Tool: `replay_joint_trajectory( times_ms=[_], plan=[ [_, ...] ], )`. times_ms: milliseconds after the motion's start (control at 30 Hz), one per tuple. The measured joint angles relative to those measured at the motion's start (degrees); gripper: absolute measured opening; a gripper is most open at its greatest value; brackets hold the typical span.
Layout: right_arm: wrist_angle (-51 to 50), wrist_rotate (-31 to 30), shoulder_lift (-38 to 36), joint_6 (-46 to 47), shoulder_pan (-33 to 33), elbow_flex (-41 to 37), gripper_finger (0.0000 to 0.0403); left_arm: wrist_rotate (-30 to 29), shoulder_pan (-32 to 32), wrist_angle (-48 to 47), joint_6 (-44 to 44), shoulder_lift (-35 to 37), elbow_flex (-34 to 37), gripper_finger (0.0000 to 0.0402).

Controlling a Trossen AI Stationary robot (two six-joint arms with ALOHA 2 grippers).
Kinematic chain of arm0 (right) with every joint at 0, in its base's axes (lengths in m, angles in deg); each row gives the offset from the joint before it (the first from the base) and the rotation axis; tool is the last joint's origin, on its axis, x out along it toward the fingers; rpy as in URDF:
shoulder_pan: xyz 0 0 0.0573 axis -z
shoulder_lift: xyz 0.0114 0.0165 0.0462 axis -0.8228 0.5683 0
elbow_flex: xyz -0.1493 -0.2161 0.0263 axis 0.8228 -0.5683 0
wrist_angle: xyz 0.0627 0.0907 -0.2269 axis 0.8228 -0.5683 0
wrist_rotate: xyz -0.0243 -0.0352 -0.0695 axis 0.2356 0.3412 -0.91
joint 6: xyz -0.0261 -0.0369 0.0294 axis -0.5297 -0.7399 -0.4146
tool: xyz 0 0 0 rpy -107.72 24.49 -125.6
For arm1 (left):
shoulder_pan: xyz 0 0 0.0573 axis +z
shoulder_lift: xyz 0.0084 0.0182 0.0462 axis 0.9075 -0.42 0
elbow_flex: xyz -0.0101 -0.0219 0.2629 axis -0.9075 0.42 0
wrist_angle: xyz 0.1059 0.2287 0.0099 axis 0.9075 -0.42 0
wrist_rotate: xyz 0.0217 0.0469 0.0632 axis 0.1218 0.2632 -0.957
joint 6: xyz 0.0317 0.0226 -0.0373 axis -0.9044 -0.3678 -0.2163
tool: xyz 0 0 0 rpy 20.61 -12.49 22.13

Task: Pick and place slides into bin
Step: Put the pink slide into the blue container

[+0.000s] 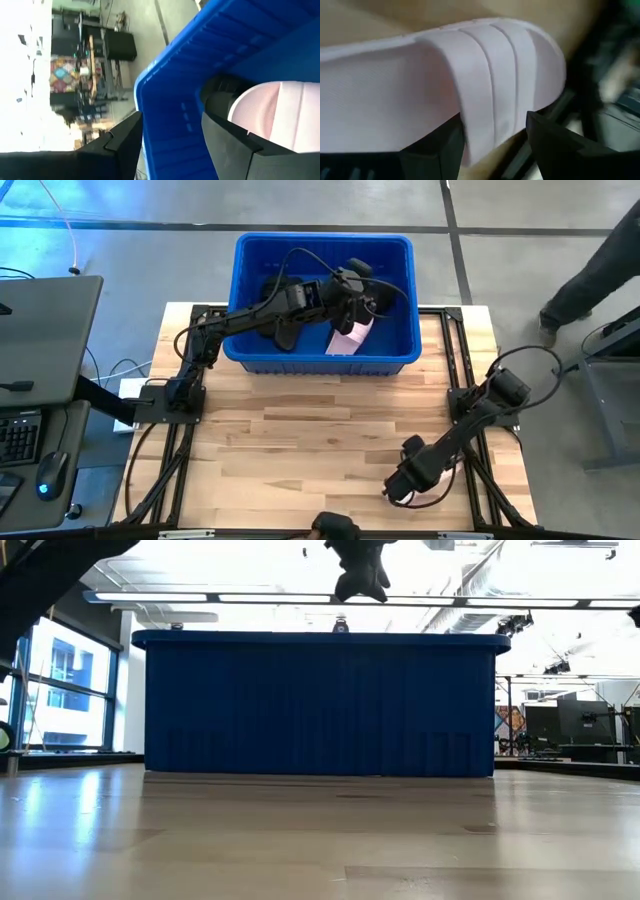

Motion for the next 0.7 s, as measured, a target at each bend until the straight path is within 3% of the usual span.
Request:
replay_joint_trajectory(
  times_ms=[200,367,567,700],
  plan=[
    [-3.39,0.31,2.12,-0.11,-0.02,0.00,0.0185,-3.37,-0.88,-1.93,3.37,0.00,0.00,0.0184],
    [-3.26,-0.37,4.53,-0.28,-0.02,-0.45,0.0124,-7.68,-3.74,-5.58,3.51,0.00,0.00,0.0170],
    [-3.11,0.01,5.67,-1.59,-0.02,-0.74,0.0022,-20.11,-8.50,-10.58,3.22,-0.04,0.00,0.0152],
    [-3.46,-3.91,5.69,-3.13,-0.85,2.32,0.0015,-26.71,-11.12,-13.53,3.07,1.34,-0.07,0.0139]
  ],
)
